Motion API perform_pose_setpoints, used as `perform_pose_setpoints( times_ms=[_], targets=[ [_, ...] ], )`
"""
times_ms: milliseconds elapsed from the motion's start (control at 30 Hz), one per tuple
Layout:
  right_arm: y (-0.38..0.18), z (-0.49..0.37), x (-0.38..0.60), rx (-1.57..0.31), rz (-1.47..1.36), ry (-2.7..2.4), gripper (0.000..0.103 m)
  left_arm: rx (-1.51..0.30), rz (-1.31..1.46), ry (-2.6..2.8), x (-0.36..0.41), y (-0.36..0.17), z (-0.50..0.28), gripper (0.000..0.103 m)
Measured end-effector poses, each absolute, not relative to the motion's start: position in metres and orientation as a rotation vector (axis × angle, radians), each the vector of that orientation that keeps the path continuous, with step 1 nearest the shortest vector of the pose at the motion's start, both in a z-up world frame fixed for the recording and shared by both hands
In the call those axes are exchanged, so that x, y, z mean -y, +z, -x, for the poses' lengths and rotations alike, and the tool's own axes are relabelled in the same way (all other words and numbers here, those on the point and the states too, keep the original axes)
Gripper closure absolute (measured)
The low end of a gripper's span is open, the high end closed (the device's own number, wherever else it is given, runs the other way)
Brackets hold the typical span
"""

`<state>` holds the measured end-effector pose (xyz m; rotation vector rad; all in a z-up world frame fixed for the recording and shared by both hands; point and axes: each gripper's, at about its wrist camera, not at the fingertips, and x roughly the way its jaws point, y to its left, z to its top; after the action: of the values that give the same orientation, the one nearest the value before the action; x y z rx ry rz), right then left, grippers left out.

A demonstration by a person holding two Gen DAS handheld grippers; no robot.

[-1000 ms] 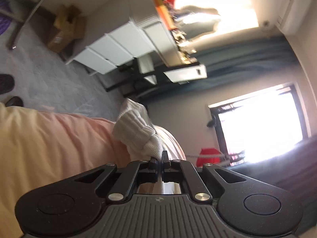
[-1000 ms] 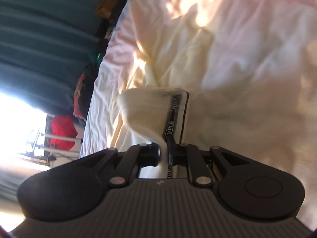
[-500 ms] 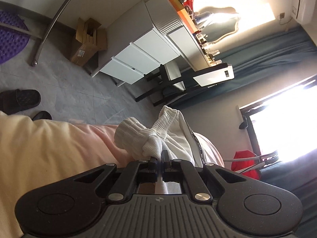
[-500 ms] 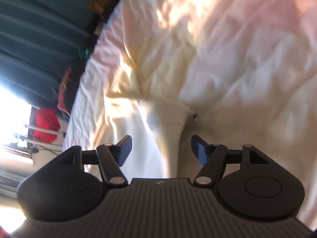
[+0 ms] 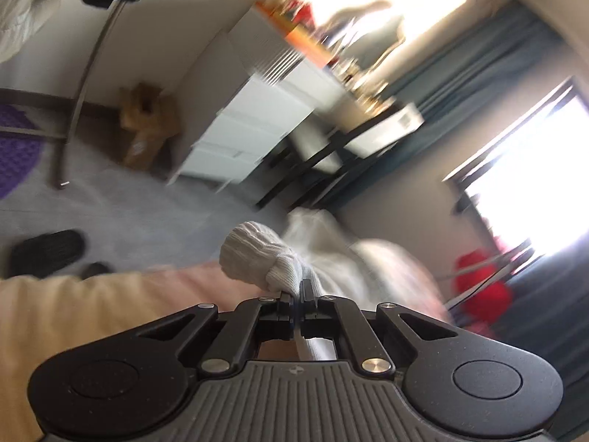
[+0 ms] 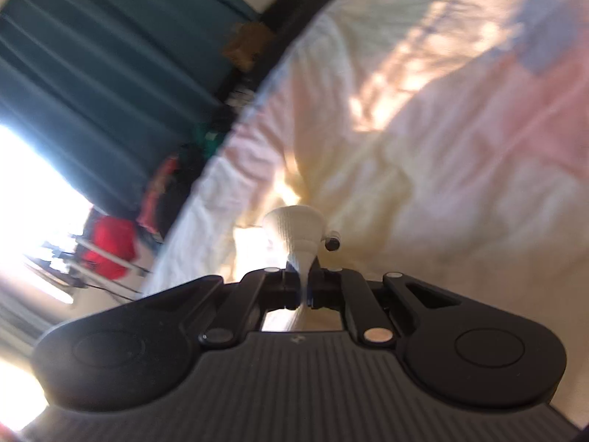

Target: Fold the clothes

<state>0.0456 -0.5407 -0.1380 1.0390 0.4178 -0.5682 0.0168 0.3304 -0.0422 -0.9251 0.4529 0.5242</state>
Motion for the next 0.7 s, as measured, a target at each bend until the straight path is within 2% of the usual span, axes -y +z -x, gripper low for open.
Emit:
perform_pose_setpoints(
  times_ms=[167, 333, 367, 400, 433, 467, 500, 533, 567, 700],
  targets=[
    [-0.173, -0.043, 0.549, -0.547, -1.161, -0.644, 0.096, -0.614, 0.931, 0.544, -0.34, -0.069, -0.022, 0.099],
    [-0.168, -0.048, 0.543, -0.565, -1.11, -0.625, 0.09, -0.695, 0.76, 0.529, -0.328, -0.066, -0.032, 0.092],
    [-0.165, -0.049, 0.542, -0.566, -1.094, -0.626, 0.084, -0.702, 0.738, 0.524, -0.325, -0.064, -0.033, 0.083],
    [-0.161, -0.05, 0.541, -0.568, -1.071, -0.634, 0.078, -0.707, 0.725, 0.522, -0.321, -0.06, -0.033, 0.07],
    [-0.155, -0.049, 0.539, -0.556, -1.038, -0.648, 0.06, -0.71, 0.71, 0.52, -0.316, -0.057, -0.033, 0.064],
    [-0.147, -0.047, 0.536, -0.53, -1.001, -0.658, 0.035, -0.708, 0.681, 0.53, -0.311, -0.052, -0.031, 0.051],
    [-0.139, -0.044, 0.533, -0.497, -0.962, -0.667, 0.023, -0.706, 0.651, 0.539, -0.305, -0.047, -0.03, 0.038],
    [-0.129, -0.042, 0.528, -0.464, -0.917, -0.672, 0.012, -0.703, 0.621, 0.549, -0.299, -0.042, -0.029, 0.032],
    [-0.12, -0.042, 0.522, -0.439, -0.868, -0.674, 0.014, -0.694, 0.582, 0.561, -0.291, -0.036, -0.028, 0.022],
    [-0.092, -0.043, 0.492, -0.381, -0.708, -0.614, 0.014, -0.654, 0.472, 0.558, -0.255, -0.016, -0.025, 0.015]
  ],
)
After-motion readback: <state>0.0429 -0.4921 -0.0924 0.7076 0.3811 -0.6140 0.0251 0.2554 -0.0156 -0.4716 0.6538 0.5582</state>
